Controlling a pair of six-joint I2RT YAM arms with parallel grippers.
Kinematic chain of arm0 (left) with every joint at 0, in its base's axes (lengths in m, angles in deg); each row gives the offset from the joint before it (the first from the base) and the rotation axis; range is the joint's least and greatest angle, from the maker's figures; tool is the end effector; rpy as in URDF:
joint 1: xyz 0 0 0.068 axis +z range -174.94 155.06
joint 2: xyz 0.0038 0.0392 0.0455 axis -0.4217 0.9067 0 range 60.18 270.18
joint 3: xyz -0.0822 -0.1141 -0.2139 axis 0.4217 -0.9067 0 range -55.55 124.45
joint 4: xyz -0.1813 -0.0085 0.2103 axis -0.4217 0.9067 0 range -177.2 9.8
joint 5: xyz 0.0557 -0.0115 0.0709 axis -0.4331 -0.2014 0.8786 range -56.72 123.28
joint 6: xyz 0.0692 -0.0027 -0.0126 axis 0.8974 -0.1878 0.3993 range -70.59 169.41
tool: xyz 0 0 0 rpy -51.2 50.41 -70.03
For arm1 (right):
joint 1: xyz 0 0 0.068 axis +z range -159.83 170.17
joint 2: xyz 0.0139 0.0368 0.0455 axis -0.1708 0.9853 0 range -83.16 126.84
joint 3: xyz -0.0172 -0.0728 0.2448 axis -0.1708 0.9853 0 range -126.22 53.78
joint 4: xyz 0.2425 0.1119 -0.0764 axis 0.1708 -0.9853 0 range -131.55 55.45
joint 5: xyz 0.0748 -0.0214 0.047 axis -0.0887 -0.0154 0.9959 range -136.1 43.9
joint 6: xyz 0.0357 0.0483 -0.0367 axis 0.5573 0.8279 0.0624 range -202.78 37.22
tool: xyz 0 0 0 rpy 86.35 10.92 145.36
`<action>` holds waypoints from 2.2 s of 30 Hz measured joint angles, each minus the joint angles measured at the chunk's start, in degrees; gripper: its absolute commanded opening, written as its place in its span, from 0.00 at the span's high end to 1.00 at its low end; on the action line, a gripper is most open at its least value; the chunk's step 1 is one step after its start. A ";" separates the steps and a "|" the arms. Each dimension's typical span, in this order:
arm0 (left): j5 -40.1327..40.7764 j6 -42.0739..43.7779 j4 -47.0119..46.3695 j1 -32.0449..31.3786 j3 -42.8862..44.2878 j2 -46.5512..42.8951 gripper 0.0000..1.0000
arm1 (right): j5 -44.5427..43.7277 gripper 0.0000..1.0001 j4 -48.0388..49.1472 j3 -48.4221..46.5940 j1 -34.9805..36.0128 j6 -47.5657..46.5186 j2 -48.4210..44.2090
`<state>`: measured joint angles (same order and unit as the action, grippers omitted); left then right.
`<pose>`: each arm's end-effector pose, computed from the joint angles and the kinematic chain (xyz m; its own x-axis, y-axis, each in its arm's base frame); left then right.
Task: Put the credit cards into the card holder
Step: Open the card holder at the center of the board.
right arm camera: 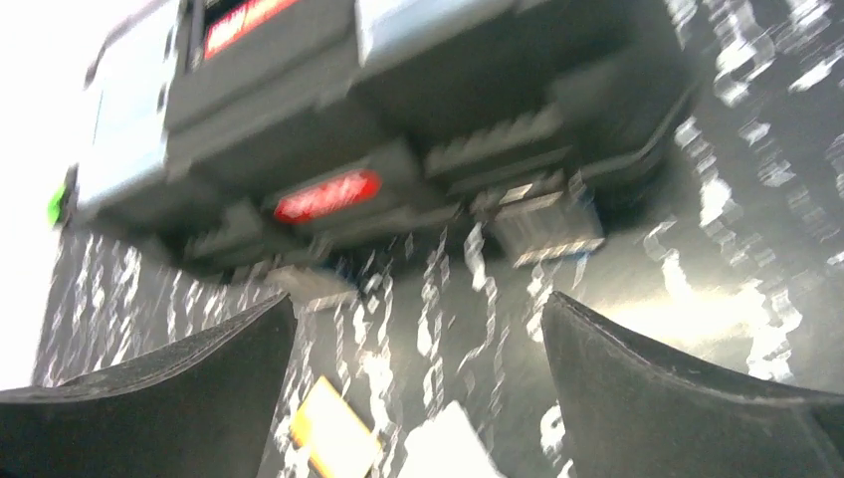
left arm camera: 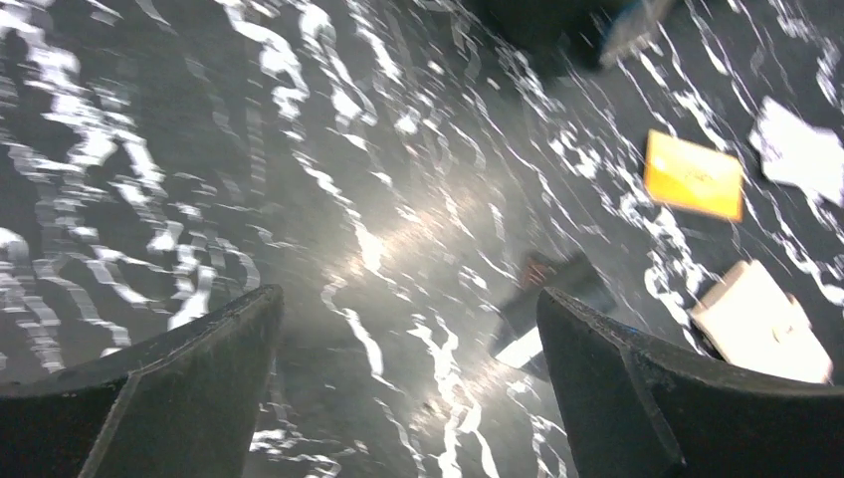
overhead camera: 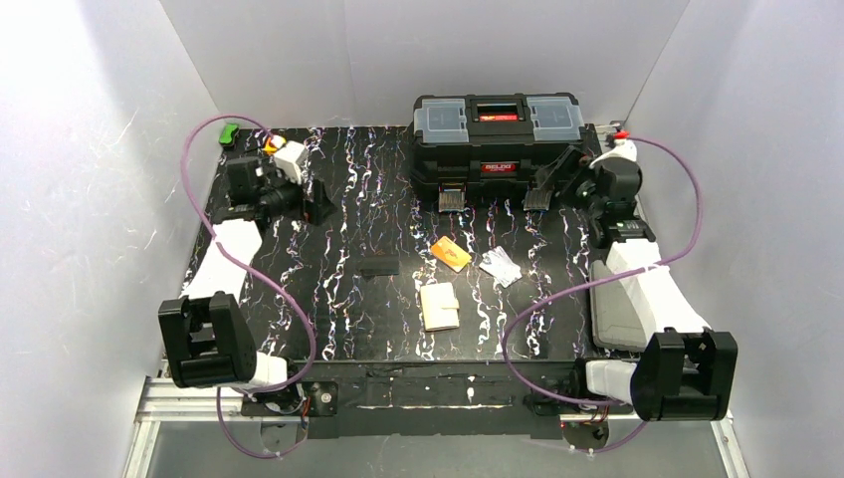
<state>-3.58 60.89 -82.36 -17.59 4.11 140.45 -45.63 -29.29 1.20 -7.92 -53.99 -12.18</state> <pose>0.3549 0.0109 0.2688 -0.3310 0.1178 -0.9362 0.5109 0.8566 -0.0728 0.3354 0.0117 0.2909 -0.2191 0.4746 -0.8525 0.0731 0.8792 0.4707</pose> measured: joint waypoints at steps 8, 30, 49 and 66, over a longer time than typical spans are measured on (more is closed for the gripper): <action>0.57 12.90 15.89 -13.73 -0.76 -3.50 0.00 | -8.44 0.00 -22.62 -4.20 27.23 -3.26 1.16; 0.15 38.69 9.22 -32.30 -26.62 -32.41 0.00 | -14.16 0.13 -25.29 -1.73 52.81 -4.81 17.20; -4.79 59.52 -6.49 -36.11 -42.29 -29.94 0.06 | -7.32 0.62 -17.59 0.07 52.39 -3.41 23.04; -14.32 80.96 -32.68 -38.58 -42.23 -2.38 0.16 | 9.90 0.76 -10.60 4.35 45.27 -5.11 22.80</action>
<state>-17.90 141.85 -115.04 -56.17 -38.12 138.07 -35.73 -39.89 5.55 37.34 -59.10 10.62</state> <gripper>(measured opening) 0.856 0.305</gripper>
